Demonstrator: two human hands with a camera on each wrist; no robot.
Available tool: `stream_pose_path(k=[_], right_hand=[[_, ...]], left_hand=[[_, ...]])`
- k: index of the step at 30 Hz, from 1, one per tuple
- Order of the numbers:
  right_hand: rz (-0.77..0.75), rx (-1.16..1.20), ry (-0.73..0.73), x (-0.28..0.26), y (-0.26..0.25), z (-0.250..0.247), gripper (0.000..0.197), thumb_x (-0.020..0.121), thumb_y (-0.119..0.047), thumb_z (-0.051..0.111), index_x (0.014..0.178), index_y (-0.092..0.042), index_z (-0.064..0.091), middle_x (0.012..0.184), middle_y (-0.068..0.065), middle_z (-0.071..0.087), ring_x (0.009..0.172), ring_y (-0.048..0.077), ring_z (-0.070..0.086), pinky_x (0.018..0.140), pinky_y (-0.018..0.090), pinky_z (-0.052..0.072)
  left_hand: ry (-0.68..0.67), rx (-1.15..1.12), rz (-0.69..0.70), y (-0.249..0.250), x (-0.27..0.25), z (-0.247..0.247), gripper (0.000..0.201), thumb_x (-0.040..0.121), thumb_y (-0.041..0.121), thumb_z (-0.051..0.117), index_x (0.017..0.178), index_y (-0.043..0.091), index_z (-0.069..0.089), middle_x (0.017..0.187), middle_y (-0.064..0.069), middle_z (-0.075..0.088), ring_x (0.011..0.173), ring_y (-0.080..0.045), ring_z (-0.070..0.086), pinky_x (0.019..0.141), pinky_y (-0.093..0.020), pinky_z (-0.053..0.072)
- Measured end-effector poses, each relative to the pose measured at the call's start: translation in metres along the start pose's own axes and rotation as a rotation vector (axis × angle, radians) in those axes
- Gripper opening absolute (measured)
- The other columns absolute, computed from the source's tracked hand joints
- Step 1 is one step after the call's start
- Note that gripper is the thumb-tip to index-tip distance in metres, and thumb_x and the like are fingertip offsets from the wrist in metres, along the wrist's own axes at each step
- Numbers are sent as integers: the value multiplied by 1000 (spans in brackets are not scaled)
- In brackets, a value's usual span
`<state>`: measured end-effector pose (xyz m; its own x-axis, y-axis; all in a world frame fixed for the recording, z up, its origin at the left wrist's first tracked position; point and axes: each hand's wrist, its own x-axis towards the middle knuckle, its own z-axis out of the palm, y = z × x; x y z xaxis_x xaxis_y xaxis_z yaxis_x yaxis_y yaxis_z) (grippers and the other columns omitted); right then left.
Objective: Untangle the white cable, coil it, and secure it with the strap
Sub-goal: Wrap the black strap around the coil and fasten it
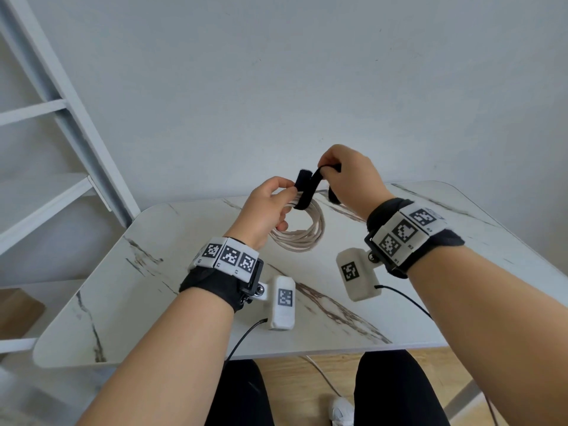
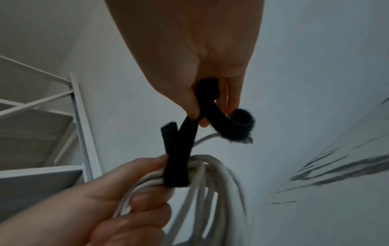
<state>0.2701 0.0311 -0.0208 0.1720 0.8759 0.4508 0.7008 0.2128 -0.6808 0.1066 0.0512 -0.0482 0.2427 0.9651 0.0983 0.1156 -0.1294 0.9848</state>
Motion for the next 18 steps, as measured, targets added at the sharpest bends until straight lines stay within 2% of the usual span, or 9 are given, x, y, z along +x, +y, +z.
stream_pose_path(k=[2, 4, 6, 9, 11, 13, 16, 18], right_hand=[[41, 22, -12, 4, 2, -3, 14, 89, -7, 50, 91, -14, 62, 69, 0, 63, 54, 19, 60, 49, 21, 45], [91, 76, -68, 6, 4, -5, 13, 86, -5, 56, 88, -13, 66, 64, -2, 64, 47, 7, 61, 49, 19, 45], [147, 133, -151, 6, 6, -9, 9, 83, -5, 64, 83, -12, 71, 57, -6, 62, 38, -2, 53, 46, 12, 41], [232, 216, -300, 4, 9, -15, 3, 82, -12, 72, 82, -12, 75, 51, 1, 61, 33, 6, 49, 39, 17, 39], [277, 230, -378, 5, 13, -12, 4, 81, -15, 73, 82, -11, 75, 54, 3, 61, 39, 12, 51, 44, 20, 41], [351, 248, -504, 6, 17, -8, 6, 82, -13, 68, 79, -11, 72, 60, 7, 59, 48, 17, 49, 53, 26, 43], [422, 448, -688, 2, 24, 0, 30, 92, 3, 48, 73, -11, 67, 59, 4, 53, 44, 13, 43, 43, 20, 39], [431, 559, -754, -3, 26, 4, 37, 93, 7, 45, 68, -11, 65, 57, 3, 53, 43, 11, 41, 42, 20, 38]], left_hand=[[-81, -27, -9, 4, -3, 1, 6, 95, 15, 55, 96, 14, 61, 60, 1, 38, 40, -7, 34, 44, -24, 30], [-144, -59, -22, 6, -4, -1, 6, 95, 15, 56, 94, 14, 61, 62, 1, 38, 43, -10, 31, 44, -23, 27], [-188, -97, -35, 9, -5, -4, 5, 95, 15, 56, 93, 15, 61, 64, -1, 36, 46, -12, 27, 44, -23, 25], [-241, -121, -41, 11, -8, -6, 4, 93, 18, 61, 95, 15, 60, 59, 1, 32, 46, -11, 22, 44, -23, 23], [-249, -121, -34, 10, -9, -7, 9, 90, 13, 65, 98, 14, 60, 53, 3, 30, 44, -10, 20, 43, -23, 22], [-235, -167, -31, 10, -8, -9, 9, 90, 9, 64, 96, 14, 60, 54, 1, 30, 40, -9, 21, 42, -22, 22], [-211, -232, -22, 11, -6, -9, 7, 91, 9, 62, 94, 15, 61, 58, -1, 28, 38, -8, 22, 41, -21, 22], [-192, -207, -2, 12, -6, -7, 7, 91, 10, 63, 94, 16, 61, 55, -2, 33, 37, -8, 25, 41, -21, 24]])
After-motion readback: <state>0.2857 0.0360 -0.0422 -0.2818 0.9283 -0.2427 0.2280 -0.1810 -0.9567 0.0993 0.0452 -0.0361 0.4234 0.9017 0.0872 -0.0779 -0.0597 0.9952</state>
